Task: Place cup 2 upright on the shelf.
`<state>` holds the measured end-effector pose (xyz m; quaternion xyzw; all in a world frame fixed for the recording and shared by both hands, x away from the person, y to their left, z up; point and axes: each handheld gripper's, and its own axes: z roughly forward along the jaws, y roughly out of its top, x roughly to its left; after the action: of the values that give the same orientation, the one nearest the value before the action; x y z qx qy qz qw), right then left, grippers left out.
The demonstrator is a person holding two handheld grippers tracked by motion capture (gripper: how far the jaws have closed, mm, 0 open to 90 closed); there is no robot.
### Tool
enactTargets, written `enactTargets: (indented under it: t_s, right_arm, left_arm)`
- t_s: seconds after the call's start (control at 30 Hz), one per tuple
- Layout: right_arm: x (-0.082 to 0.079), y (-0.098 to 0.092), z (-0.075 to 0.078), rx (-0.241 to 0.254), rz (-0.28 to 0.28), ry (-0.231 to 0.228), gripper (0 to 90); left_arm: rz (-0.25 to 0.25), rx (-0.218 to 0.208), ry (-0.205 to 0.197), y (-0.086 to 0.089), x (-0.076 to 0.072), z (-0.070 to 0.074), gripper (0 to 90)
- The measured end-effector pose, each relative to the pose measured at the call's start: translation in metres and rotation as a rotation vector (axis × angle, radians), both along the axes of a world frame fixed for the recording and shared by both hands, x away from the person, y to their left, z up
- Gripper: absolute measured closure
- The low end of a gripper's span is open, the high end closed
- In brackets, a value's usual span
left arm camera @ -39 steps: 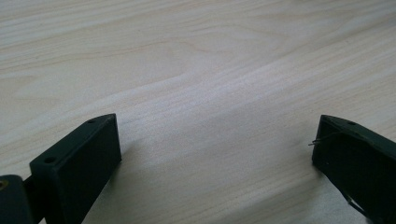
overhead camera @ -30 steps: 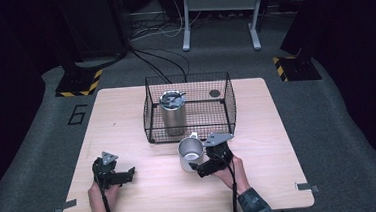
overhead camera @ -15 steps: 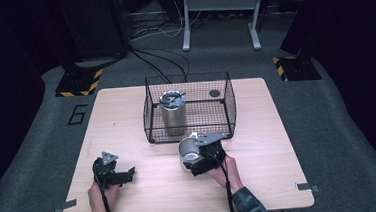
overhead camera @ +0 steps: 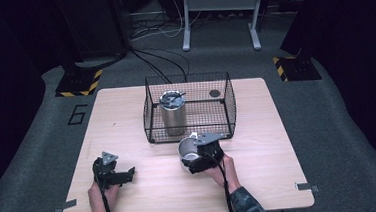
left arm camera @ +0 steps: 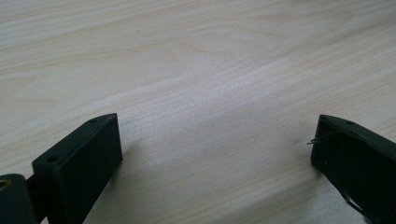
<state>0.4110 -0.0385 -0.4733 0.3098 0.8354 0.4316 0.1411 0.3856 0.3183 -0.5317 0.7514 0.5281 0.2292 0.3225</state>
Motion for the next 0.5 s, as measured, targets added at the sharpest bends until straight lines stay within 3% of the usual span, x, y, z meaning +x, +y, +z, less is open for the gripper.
enactTargets:
  t_s: [0.5]
  right_arm:
    - [-0.0024, -0.0013, -0.0022, 0.012, -0.011, -0.036, 6.5]
  left_arm:
    - [0.000, -0.001, 0.000, 0.0000, 0.0000, -0.0001, 1.8]
